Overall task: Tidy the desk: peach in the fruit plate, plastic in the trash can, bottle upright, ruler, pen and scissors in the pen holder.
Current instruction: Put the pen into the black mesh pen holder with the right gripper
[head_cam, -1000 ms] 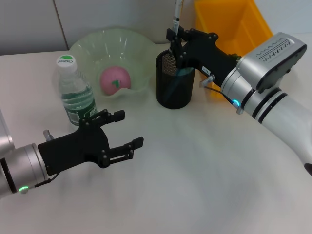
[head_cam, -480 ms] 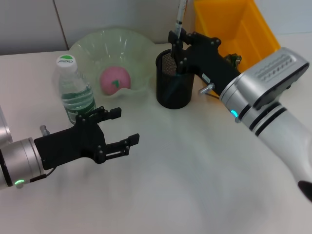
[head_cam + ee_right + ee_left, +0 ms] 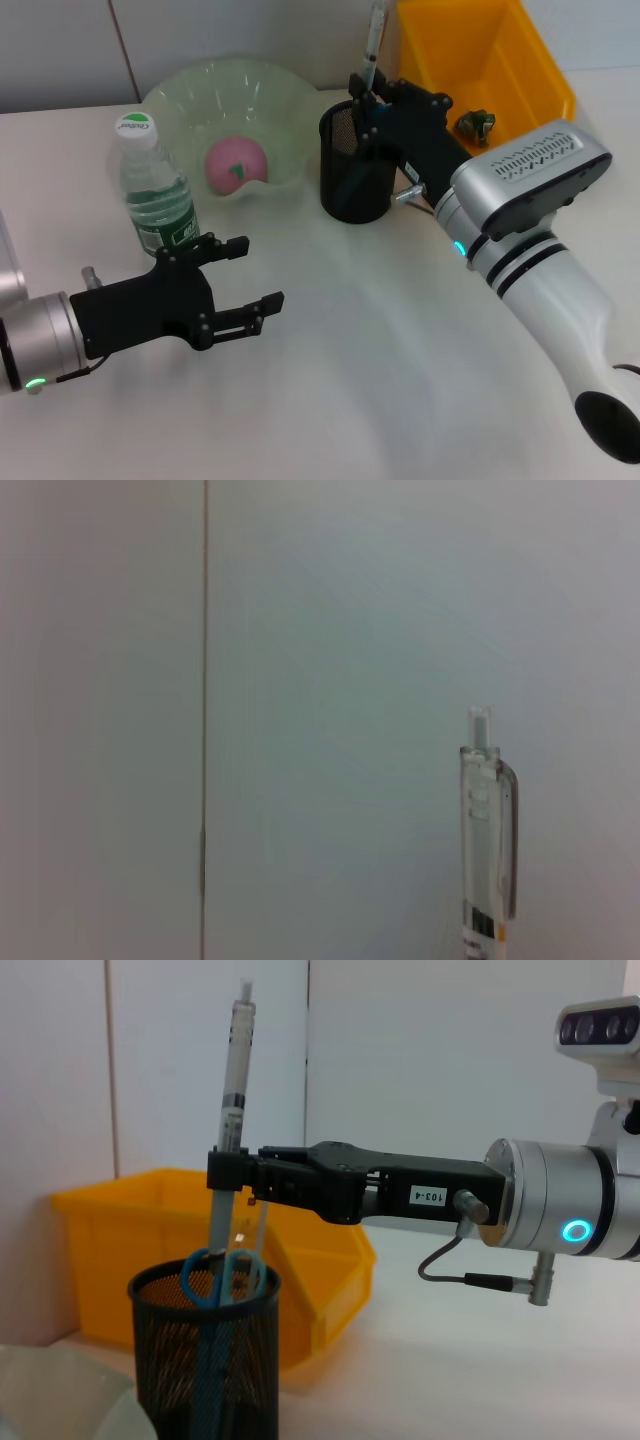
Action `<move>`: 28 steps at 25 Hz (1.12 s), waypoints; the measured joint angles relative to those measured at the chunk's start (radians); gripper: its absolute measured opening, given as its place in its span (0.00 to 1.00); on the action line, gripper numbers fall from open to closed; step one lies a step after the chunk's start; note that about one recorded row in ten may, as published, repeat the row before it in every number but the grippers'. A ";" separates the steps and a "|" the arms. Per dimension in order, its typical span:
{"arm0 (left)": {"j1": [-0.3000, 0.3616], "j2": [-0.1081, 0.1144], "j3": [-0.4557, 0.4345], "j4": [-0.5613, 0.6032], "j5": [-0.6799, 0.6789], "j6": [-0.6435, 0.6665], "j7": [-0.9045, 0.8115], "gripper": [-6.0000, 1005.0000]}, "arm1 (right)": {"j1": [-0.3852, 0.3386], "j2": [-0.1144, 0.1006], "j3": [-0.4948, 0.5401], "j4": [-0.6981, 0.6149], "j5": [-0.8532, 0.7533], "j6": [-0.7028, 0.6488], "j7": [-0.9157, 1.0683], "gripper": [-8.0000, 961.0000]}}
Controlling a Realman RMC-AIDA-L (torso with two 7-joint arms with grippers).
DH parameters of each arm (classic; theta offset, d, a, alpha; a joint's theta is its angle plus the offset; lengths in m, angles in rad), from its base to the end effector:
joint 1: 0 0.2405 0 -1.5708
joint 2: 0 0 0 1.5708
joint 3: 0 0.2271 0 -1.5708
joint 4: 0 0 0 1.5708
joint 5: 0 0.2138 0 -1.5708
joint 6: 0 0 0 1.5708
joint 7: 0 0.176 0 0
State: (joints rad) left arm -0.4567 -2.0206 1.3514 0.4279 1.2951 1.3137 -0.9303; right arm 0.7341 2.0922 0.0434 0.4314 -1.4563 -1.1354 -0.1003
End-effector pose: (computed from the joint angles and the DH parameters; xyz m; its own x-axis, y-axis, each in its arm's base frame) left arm -0.2284 0.3145 -0.0668 0.8359 0.1153 0.5366 0.2926 -0.9207 -0.2581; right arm 0.1746 0.3769 -0.0908 0.6896 0.0651 -0.7213 -0.6358 -0.4223 -0.6460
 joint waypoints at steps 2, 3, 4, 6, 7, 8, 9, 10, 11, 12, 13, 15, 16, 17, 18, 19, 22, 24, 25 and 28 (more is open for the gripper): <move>0.003 0.003 0.000 0.000 0.001 -0.001 0.002 0.82 | -0.001 0.000 0.014 0.012 -0.001 0.027 0.000 0.15; 0.003 0.003 0.001 0.000 0.002 -0.001 0.002 0.82 | 0.000 0.000 0.021 0.016 -0.001 0.041 -0.001 0.15; 0.004 0.003 0.001 0.000 0.004 -0.001 0.003 0.82 | 0.001 0.000 0.030 0.021 -0.001 0.059 -0.002 0.15; 0.005 0.003 0.001 0.000 0.012 -0.001 0.004 0.82 | 0.004 0.000 0.041 0.026 -0.001 0.081 -0.002 0.15; 0.005 0.003 0.000 0.000 0.015 -0.001 0.004 0.82 | 0.006 0.000 0.043 0.027 -0.001 0.088 -0.003 0.15; 0.005 0.003 0.000 0.000 0.022 -0.001 0.004 0.82 | 0.005 0.000 0.043 0.028 -0.001 0.089 -0.004 0.15; 0.005 0.003 0.000 0.000 0.022 -0.001 0.004 0.82 | 0.005 0.000 0.043 0.028 -0.001 0.090 -0.005 0.15; 0.004 0.003 0.000 0.000 0.026 -0.001 0.004 0.82 | 0.004 0.000 0.042 0.029 -0.001 0.091 -0.005 0.15; 0.004 0.003 0.000 0.000 0.026 -0.001 0.004 0.82 | 0.004 0.000 0.042 0.030 -0.002 0.093 -0.005 0.15; 0.004 0.003 0.000 0.000 0.026 -0.001 0.004 0.82 | 0.004 0.000 0.042 0.030 -0.002 0.098 -0.006 0.15; 0.004 0.003 0.000 0.002 0.026 0.003 0.004 0.82 | 0.004 0.000 0.042 0.030 -0.002 0.102 -0.006 0.15; 0.007 0.003 0.000 0.009 0.027 0.005 0.000 0.82 | -0.002 0.000 0.045 0.032 -0.003 0.102 -0.006 0.15; 0.007 0.003 0.000 0.009 0.027 0.005 0.000 0.82 | -0.002 0.000 0.045 0.032 -0.003 0.102 -0.006 0.15; 0.007 0.003 0.000 0.009 0.027 0.005 0.000 0.82 | -0.004 0.000 0.045 0.034 -0.003 0.100 -0.008 0.15; 0.010 0.004 0.000 0.011 0.027 0.005 -0.001 0.82 | -0.006 0.000 0.045 0.035 -0.003 0.099 -0.009 0.15; 0.010 0.004 0.000 0.011 0.027 0.005 -0.001 0.82 | -0.008 0.000 0.045 0.036 -0.003 0.098 -0.011 0.15; 0.014 0.005 0.000 0.012 0.027 0.007 -0.001 0.82 | -0.014 0.000 0.046 0.040 -0.003 0.096 -0.025 0.21; 0.014 0.006 0.000 0.012 0.027 0.008 -0.002 0.82 | -0.016 0.000 0.046 0.042 -0.003 0.093 -0.028 0.27; 0.014 0.006 0.000 0.012 0.027 0.008 -0.002 0.82 | -0.018 0.000 0.047 0.044 -0.003 0.088 -0.030 0.30; 0.015 0.006 0.000 0.012 0.027 0.009 -0.003 0.82 | -0.023 0.000 0.049 0.045 -0.003 0.072 -0.033 0.37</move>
State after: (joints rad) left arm -0.4419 -2.0150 1.3514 0.4403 1.3224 1.3230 -0.9336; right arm 0.7113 2.0923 0.0920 0.4760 -1.4589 -1.0637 -0.1334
